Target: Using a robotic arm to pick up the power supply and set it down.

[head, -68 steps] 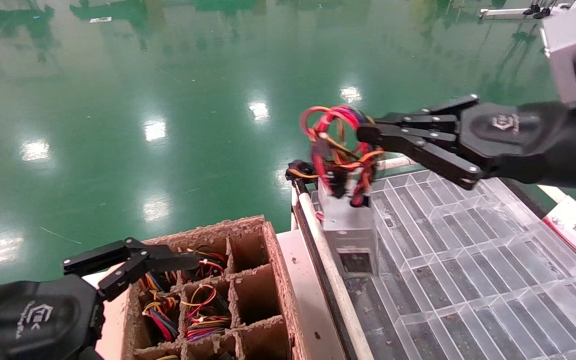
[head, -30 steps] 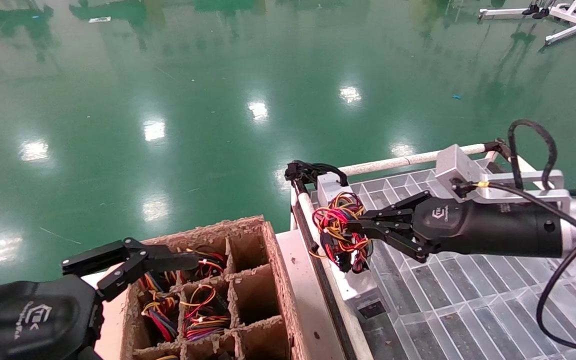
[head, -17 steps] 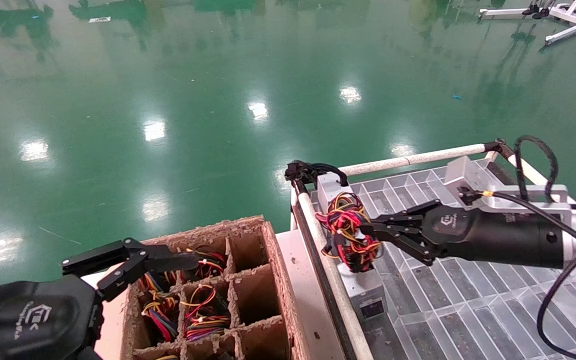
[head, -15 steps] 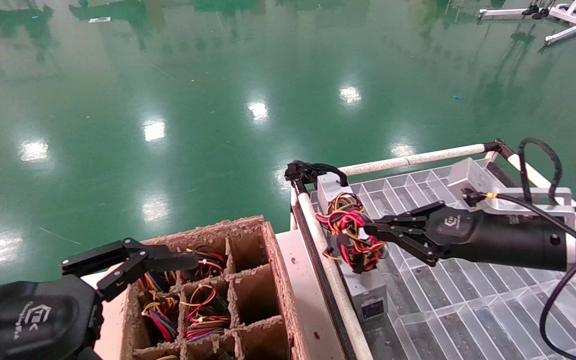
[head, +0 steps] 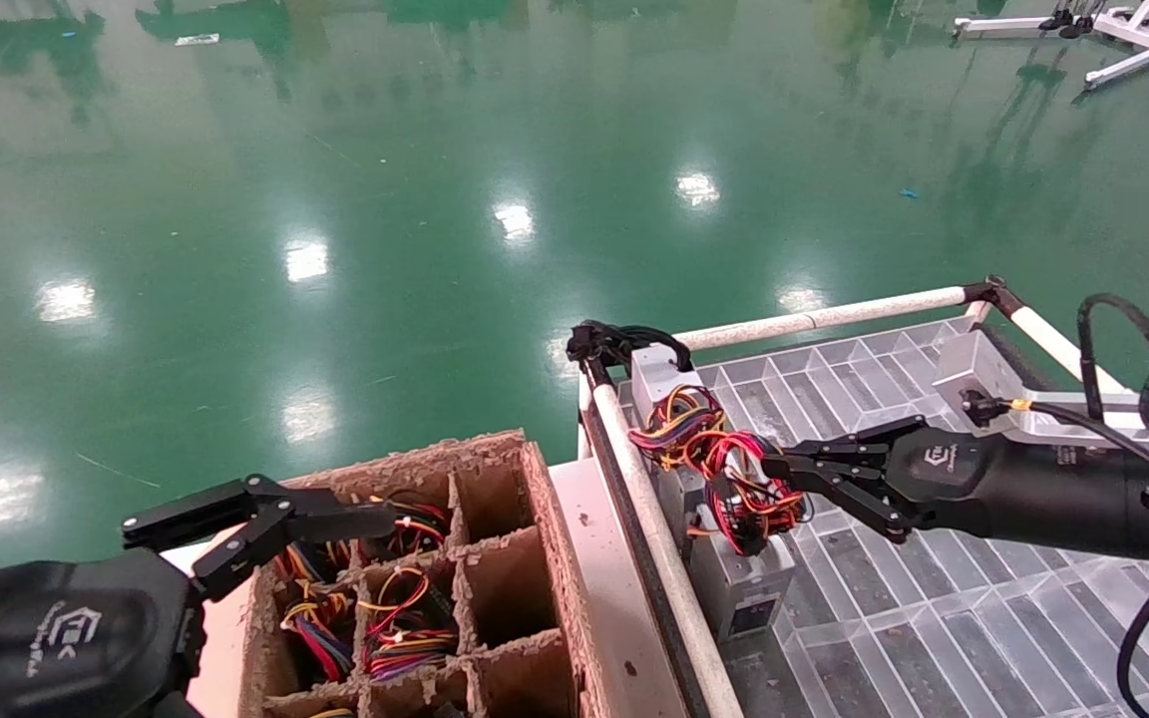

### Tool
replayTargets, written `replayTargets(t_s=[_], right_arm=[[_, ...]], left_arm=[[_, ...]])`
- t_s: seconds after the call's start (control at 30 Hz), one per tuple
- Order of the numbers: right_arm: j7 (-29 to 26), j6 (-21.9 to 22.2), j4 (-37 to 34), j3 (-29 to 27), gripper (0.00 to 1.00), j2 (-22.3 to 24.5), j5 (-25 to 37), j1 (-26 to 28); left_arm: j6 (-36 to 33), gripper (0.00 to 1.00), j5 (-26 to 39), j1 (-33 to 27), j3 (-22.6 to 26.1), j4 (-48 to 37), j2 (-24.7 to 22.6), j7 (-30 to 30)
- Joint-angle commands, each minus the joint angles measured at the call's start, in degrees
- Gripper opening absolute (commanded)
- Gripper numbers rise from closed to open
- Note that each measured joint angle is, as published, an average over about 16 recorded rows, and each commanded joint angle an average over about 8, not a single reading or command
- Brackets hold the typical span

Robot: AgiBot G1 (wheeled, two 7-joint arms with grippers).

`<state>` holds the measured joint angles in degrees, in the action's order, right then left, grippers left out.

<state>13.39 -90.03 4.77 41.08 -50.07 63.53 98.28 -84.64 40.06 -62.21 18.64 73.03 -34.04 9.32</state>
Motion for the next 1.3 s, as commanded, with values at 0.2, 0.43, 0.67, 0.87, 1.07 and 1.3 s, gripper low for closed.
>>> replayTargets(t_s=[0.2, 0.43, 0.67, 0.87, 1.07, 1.3], right_arm=[[0.02, -0.07, -0.06, 0.07, 1.0, 0.07, 0.04, 0.04], [0.0, 0.07, 0.16, 0.0, 1.0, -0.02, 0.05, 0.03], [-0.86, -0.03, 1.06, -0.12, 1.0, 0.52, -0.34, 0.46], [-2.62, -0.75, 2.47, -1.39, 1.0, 1.61, -2.94, -0.01], [-4.02, -0.76, 5.67, -3.11, 1.0, 2.57, -4.98, -2.06], [-6.42, -0.15, 13.18, -5.72, 1.0, 4.07, -6.92, -6.14]], left_arm=[[0.01, 1.0, -0.01, 0.0, 0.0, 0.0, 0.0, 0.0], [0.01, 1.0, -0.01, 0.0, 0.0, 0.0, 0.0, 0.0], [0.0, 1.0, -0.01, 0.0, 0.01, -0.02, 0.0, -0.01], [0.0, 1.0, -0.01, -0.01, 0.02, -0.03, 0.0, -0.02], [0.01, 1.0, -0.03, 0.0, 0.02, -0.05, 0.0, -0.03], [0.01, 1.0, -0.03, -0.01, 0.03, -0.07, 0.0, -0.04]])
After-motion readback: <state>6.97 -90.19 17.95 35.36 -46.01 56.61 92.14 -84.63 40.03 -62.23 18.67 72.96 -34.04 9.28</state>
